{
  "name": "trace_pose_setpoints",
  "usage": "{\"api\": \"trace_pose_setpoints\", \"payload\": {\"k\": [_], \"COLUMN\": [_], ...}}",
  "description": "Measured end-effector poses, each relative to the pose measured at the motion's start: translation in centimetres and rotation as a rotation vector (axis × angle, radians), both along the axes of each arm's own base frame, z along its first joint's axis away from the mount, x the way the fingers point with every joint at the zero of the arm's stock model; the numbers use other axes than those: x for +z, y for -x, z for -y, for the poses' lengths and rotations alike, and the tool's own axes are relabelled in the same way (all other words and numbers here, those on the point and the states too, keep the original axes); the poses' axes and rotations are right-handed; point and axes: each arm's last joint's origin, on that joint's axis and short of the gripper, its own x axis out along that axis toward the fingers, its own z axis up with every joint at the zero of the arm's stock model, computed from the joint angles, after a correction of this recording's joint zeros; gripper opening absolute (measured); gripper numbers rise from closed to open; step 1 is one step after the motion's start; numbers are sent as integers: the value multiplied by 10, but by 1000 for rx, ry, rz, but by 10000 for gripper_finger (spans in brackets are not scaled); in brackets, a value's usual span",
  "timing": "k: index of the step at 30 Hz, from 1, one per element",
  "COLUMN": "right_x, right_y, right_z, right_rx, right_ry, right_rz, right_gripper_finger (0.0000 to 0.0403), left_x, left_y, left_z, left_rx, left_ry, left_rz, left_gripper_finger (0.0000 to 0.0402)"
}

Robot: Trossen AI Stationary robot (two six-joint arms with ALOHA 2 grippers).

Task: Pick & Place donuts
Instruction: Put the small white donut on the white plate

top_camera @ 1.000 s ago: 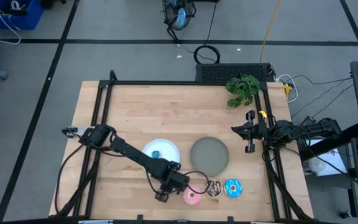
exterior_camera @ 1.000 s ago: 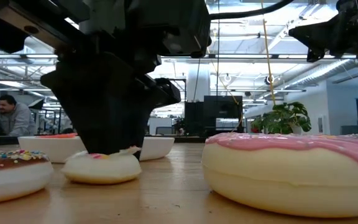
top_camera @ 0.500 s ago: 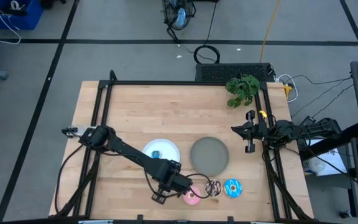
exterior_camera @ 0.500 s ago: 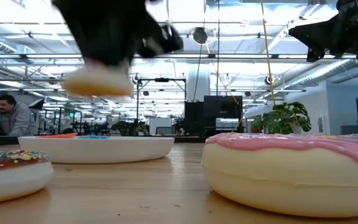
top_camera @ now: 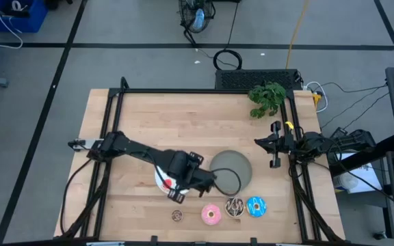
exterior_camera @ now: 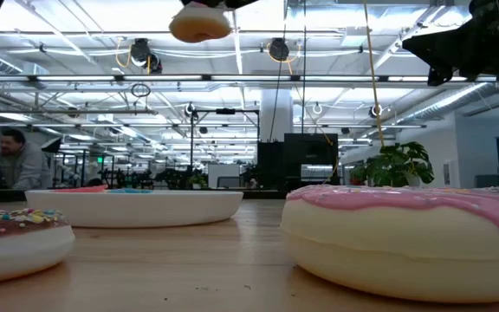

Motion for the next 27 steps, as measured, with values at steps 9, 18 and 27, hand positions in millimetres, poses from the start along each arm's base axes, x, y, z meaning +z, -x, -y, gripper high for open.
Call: {"api": "trace_pose_setpoints", "payload": {"k": [9, 18, 27], "right_x": [0, 1, 1], "right_y": [0, 0, 0], "right_z": [0, 0, 0], "right_rx": [-1, 1, -1], "right_ry": [6, 5, 5], "right_rz": [5, 7, 9], "right_gripper_finger": [0, 0, 0], "left_x": [-31, -113, -129], "left_y": [-1, 12, 11], "left_z": [-43, -64, -68], "left_rx": [74, 121, 146], "left_ry": [35, 63, 24], "left_rz": [-17, -108, -51], "left_gripper_finger": [6, 7, 9]}}
